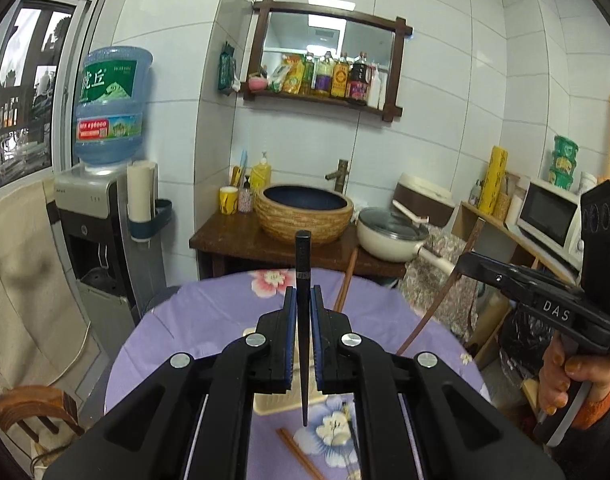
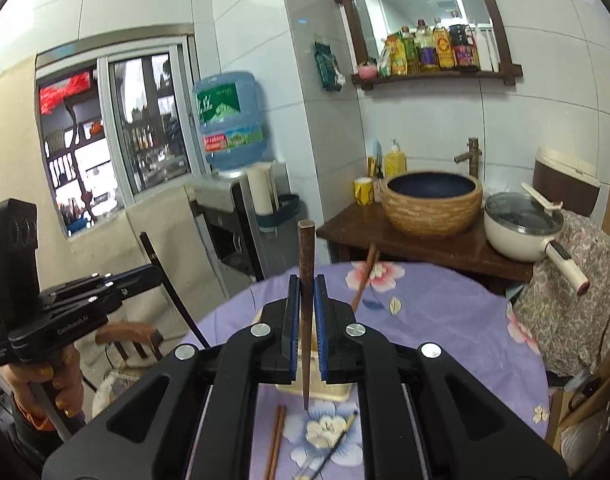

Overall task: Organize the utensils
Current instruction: 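Carry the black chopstick in the left tool while the right tool carries its chopstick to the holder, then open the left tool dropping the black chopstick into the holder while the right tool releases its chopstick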

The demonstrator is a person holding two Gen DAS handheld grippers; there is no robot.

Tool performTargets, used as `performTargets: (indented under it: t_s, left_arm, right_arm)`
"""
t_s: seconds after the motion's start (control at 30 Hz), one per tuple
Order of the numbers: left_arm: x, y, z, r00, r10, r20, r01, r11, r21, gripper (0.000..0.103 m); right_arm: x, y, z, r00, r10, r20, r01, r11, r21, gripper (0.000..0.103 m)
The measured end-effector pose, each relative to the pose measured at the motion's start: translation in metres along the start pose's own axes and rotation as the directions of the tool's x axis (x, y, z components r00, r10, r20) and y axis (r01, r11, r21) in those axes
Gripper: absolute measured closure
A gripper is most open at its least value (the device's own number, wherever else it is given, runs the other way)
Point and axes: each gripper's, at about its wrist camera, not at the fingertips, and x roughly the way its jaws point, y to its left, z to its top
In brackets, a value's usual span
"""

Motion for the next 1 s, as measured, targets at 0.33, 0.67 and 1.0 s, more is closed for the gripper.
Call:
performTargets:
  t_s: [0.33,0.67,1.0]
  left_arm:
    - [0.053,0.015,0.052,0.997,0.075,0.019,-0.073,0.993,-0.094,0.096]
    - [0.106,0.031,0.001,0.989,0.113,-0.09,-0.123,0.986,-0.112,0.096]
    - [0.138,0.036,-0.054,0.976,0.093,-0.197,-0.119,0.985,-0.123,0.096]
  right_arm:
    - [0.041,0.004,0.048,0.986,-0.117,0.116,0.11,0.992,0.064,0.095]
    - [0.111,-0.012,-0.003,0.99,-0.141,-0.025,0.143,0.986,0.089,0.095]
    - [0.139,-0.024,-0.042,0.986,-0.13,-0.108,0.142,0.984,0.11,0.095]
